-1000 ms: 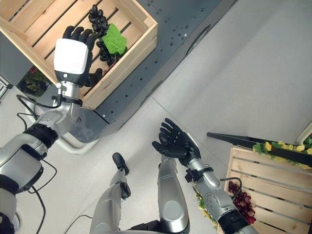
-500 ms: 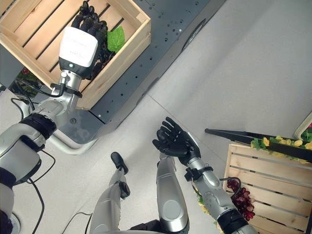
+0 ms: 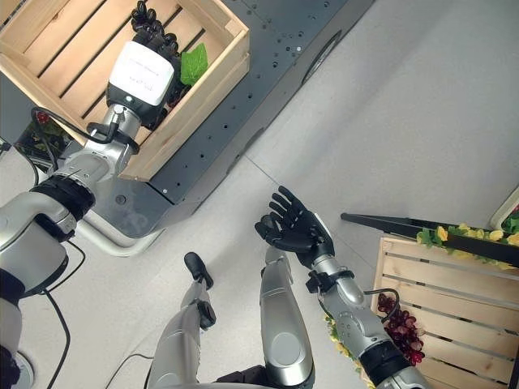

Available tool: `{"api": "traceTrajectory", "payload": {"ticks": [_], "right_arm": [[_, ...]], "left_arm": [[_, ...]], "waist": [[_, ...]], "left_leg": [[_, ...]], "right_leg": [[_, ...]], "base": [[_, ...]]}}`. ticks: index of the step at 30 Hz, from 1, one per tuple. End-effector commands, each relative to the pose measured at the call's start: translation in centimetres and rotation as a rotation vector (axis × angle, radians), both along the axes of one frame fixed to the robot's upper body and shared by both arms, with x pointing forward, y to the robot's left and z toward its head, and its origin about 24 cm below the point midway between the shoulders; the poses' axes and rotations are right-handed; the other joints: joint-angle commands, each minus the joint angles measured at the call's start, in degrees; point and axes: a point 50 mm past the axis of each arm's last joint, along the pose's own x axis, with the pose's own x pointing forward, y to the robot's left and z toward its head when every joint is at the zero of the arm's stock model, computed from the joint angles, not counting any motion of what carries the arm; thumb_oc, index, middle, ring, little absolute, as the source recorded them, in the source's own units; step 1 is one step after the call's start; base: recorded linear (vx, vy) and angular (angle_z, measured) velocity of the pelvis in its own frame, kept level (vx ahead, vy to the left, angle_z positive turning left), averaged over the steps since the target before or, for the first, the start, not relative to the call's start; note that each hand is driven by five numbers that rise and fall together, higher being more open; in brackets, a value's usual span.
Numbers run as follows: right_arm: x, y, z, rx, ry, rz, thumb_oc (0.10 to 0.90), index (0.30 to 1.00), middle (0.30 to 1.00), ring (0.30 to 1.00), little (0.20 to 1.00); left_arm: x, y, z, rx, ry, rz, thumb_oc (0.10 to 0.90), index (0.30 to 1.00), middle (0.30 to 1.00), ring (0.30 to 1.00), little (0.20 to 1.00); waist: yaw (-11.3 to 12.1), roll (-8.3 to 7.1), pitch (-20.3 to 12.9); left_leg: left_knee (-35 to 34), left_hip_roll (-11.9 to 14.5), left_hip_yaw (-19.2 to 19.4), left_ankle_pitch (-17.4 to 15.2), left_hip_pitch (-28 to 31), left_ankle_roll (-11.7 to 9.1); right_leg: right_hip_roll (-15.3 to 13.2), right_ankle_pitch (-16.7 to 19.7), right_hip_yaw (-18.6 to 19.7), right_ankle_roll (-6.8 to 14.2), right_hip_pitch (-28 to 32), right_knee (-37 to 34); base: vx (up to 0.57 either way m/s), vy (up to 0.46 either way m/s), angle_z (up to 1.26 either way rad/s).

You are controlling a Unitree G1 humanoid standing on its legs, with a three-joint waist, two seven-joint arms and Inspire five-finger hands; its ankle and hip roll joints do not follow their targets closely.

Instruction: Pick up the fruits from the basket on one side to the basket on the other side

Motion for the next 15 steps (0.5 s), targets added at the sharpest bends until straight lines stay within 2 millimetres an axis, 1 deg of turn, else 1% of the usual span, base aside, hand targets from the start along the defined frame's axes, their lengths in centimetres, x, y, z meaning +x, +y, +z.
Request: {"api": "traceTrajectory", "payload": {"ticks": [1,8,9,10,15], "right_arm": [[0.6,0.7,3.2,0.117,-0.168,-0.025,0.800,0.900,0.900,0.900,0.900],[0.8,0.8,3.2,0.132,-0.171,-0.042,0.800,0.900,0.900,0.900,0.900],[0.8,0.8,3.2,0.135,-0.172,-0.048,0.800,0.900,0.900,0.900,0.900],[0.7,0.8,3.0,0.137,-0.164,-0.052,0.800,0.900,0.900,0.900,0.900],[0.7,1.0,2.9,0.141,-0.163,-0.051,0.800,0.900,0.900,0.900,0.900]], "left_arm": [[0.1,0.8,4.7,0.006,-0.103,0.091,0.800,0.900,0.900,0.900,0.900],[0.4,0.9,4.9,-0.001,-0.057,0.134,0.800,0.900,0.900,0.900,0.900],[0.5,0.9,4.8,0.000,-0.031,0.137,0.800,0.900,0.900,0.900,0.900],[0.6,0.9,4.1,0.002,-0.001,0.149,0.800,0.900,0.900,0.900,0.900],[0.8,0.4,3.9,0.028,0.038,0.146,0.800,0.900,0.900,0.900,0.900]], "waist": [[-1.0,-3.07,-0.2],[-1.2,-4.00,-0.2],[-1.3,-4.13,-0.2],[-1.3,-4.19,-0.2],[-1.7,-4.44,-0.2]], "left_leg": [[10.7,3.5,0.3,-2.8,-6.2,-0.4],[11.0,3.9,1.0,-2.8,-7.3,-0.6],[11.0,4.0,1.2,-2.7,-7.6,-0.7],[10.9,4.0,0.9,-3.9,-6.6,-1.1],[10.4,3.8,1.4,-3.7,-7.2,-1.0]], "right_leg": [[2.6,2.6,-1.3,-5.2,-1.2,1.9],[2.4,3.4,-1.7,-5.0,-2.0,1.0],[2.4,3.7,-1.6,-5.0,-2.3,0.8],[2.3,2.7,-2.0,-4.8,-1.2,0.5],[2.6,3.0,-1.7,-4.7,-2.0,0.2]], "base": [[0.00,0.000,0.00],[0.00,0.000,0.00],[0.09,0.027,-0.04],[0.10,0.029,-0.06],[0.02,0.008,-0.02]]}}
